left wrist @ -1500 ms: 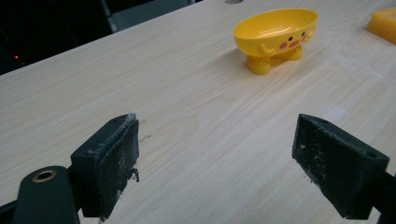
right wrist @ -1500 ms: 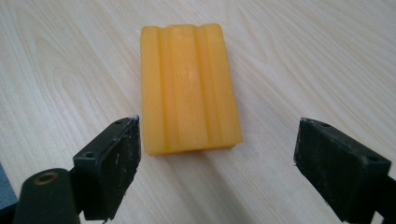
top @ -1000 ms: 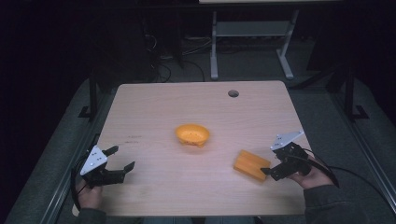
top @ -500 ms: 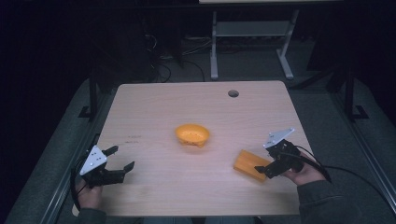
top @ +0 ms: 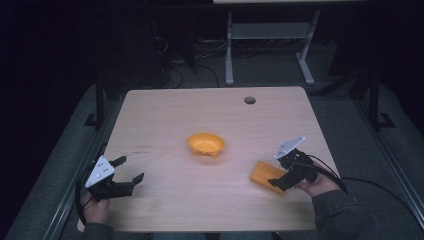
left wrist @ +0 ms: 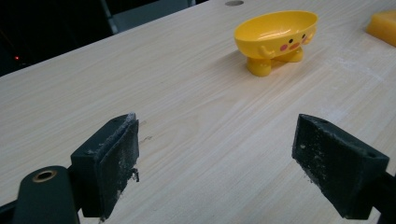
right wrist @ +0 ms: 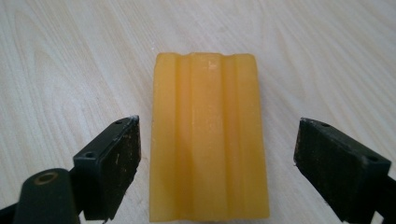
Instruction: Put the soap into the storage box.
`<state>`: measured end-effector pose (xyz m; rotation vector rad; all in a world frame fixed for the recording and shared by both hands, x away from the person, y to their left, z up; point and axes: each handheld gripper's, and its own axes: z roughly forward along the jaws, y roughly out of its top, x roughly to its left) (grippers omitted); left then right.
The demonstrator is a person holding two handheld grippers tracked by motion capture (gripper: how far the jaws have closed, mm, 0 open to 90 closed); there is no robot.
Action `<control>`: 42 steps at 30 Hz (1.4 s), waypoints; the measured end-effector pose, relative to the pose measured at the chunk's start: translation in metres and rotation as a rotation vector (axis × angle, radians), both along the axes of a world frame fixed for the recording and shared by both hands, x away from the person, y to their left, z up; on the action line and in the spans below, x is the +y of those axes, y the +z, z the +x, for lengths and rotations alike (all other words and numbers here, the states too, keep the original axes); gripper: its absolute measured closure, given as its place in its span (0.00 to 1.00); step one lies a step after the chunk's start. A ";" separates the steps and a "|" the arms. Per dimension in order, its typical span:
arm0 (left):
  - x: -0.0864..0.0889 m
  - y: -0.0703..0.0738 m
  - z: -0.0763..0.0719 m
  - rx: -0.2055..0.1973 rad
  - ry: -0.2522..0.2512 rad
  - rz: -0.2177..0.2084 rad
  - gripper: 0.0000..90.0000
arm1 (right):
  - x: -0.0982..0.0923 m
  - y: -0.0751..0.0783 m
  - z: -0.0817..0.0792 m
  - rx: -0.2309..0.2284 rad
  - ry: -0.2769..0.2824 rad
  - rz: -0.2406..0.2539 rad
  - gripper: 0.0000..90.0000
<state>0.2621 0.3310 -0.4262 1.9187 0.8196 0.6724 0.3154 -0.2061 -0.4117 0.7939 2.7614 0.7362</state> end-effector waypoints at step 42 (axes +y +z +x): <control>-0.001 0.000 0.000 0.001 -0.005 -0.002 0.15 | 0.027 -0.034 0.017 0.105 0.012 -0.121 0.18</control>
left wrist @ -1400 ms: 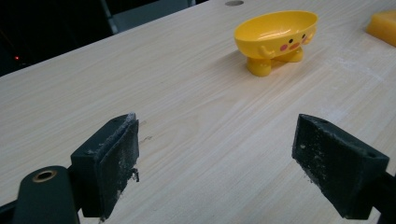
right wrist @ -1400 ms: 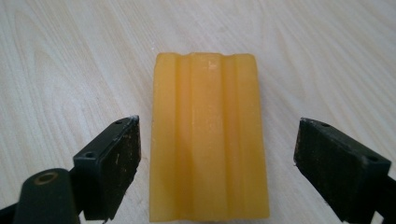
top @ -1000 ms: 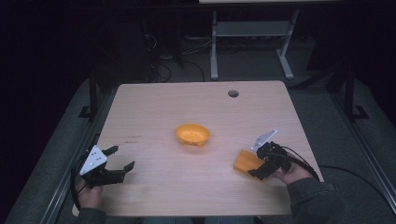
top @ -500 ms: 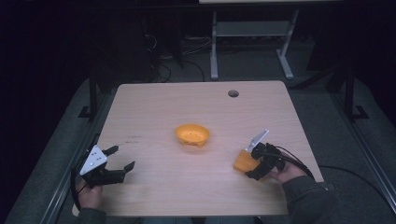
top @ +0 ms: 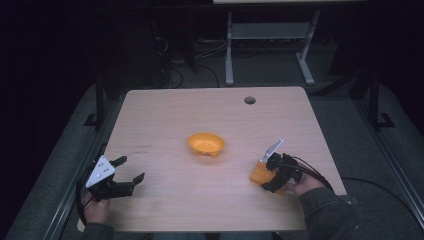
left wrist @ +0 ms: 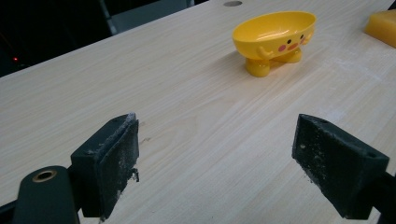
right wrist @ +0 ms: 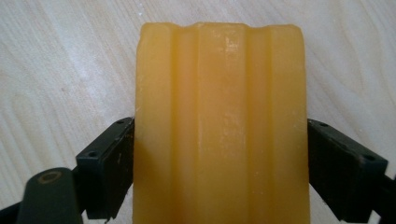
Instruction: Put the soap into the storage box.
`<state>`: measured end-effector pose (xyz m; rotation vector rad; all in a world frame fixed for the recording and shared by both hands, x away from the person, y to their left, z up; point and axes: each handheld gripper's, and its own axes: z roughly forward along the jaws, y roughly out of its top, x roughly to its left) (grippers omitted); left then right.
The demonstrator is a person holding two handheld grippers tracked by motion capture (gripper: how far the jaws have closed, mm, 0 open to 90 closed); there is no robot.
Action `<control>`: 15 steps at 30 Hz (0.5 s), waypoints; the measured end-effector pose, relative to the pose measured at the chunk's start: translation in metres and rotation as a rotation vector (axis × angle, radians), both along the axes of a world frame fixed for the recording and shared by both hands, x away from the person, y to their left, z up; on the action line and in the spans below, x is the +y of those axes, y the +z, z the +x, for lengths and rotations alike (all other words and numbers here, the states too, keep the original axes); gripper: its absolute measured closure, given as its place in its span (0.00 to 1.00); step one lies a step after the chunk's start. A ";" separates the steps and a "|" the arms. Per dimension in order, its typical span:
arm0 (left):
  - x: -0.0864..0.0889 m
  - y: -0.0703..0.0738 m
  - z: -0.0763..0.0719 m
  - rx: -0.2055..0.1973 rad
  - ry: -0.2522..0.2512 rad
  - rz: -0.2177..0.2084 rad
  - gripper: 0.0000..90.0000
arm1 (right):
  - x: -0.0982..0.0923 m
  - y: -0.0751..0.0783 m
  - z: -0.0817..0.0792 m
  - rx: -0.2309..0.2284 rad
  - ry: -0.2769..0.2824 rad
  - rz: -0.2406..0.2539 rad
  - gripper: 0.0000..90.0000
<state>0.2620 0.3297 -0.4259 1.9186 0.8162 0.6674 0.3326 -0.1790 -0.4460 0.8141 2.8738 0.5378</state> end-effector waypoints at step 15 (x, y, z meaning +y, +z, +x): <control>0.000 0.000 0.000 -0.002 0.003 -0.008 0.15 | 0.004 -0.002 0.002 0.001 0.017 -0.022 0.22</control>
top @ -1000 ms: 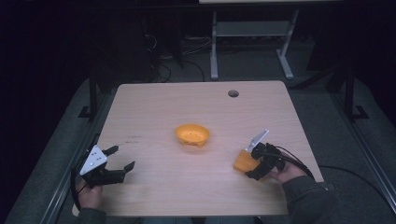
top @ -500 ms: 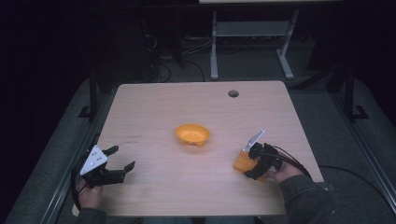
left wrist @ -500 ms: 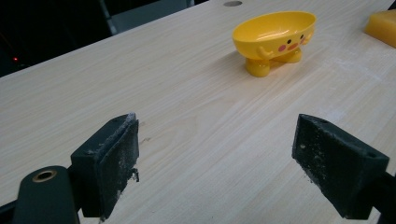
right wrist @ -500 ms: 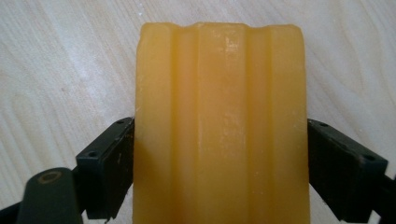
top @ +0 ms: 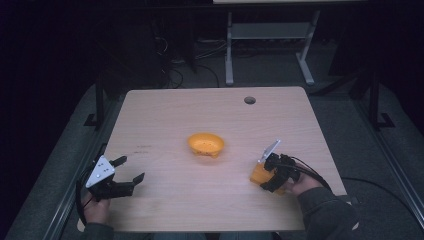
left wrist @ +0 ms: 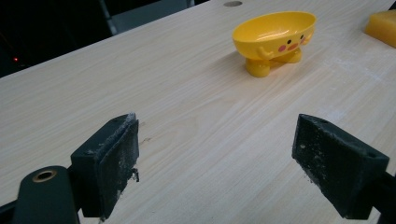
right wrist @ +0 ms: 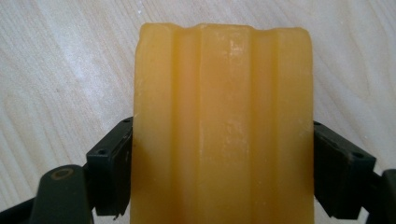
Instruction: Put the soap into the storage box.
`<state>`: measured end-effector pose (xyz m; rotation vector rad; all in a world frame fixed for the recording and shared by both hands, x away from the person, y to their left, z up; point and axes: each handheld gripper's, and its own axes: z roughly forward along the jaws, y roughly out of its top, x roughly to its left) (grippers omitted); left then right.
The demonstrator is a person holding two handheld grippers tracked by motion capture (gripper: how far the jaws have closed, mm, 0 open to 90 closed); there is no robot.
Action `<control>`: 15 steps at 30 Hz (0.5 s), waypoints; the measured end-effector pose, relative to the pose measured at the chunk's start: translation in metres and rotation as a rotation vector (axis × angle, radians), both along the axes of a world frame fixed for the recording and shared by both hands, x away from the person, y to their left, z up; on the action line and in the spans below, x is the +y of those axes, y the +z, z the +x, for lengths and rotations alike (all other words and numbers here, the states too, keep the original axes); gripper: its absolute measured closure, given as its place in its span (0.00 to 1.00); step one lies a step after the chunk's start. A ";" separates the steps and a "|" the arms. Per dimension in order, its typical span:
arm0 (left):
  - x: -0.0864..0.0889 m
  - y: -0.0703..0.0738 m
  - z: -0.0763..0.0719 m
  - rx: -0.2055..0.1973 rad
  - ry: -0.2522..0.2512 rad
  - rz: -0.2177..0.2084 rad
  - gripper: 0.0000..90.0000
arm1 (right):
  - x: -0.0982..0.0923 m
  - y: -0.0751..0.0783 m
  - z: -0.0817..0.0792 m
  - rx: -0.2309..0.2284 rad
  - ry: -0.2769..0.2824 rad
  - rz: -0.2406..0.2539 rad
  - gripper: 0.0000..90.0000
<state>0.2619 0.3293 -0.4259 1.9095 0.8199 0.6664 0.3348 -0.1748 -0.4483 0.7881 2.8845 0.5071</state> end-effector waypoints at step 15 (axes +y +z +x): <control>0.001 0.001 0.000 -0.005 0.004 -0.003 0.15 | 0.005 0.005 -0.003 -0.009 0.054 0.020 0.23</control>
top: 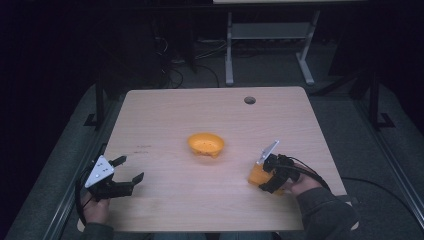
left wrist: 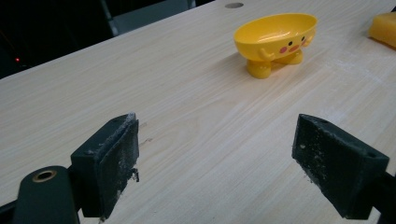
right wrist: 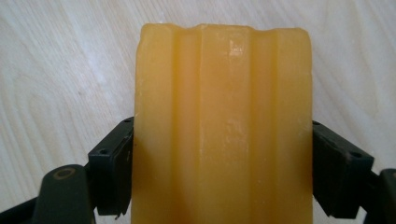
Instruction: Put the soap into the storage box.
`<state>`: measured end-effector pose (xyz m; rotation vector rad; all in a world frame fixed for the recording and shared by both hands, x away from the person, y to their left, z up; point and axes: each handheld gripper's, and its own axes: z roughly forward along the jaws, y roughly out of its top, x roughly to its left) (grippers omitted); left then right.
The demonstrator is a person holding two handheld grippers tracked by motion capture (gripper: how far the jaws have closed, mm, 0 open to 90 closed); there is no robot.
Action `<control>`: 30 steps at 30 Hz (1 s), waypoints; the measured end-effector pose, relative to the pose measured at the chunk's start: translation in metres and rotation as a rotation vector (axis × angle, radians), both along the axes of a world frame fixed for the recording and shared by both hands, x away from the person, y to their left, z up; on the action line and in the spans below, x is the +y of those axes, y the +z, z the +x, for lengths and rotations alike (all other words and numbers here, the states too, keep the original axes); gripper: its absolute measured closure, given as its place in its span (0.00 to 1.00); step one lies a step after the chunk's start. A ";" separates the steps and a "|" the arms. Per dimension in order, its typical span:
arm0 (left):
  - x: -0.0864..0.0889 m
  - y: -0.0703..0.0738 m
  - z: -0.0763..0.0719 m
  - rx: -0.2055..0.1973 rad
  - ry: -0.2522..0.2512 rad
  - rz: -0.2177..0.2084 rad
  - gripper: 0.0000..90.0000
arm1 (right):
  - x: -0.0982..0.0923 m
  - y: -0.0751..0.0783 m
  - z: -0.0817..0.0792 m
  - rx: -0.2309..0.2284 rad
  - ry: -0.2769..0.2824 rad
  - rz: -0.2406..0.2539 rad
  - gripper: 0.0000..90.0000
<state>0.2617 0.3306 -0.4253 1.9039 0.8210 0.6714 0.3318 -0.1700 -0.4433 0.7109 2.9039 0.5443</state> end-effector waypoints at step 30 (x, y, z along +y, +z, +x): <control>0.002 0.000 0.000 -0.003 0.006 -0.017 0.15 | 0.024 0.030 0.017 -0.039 0.053 0.000 0.23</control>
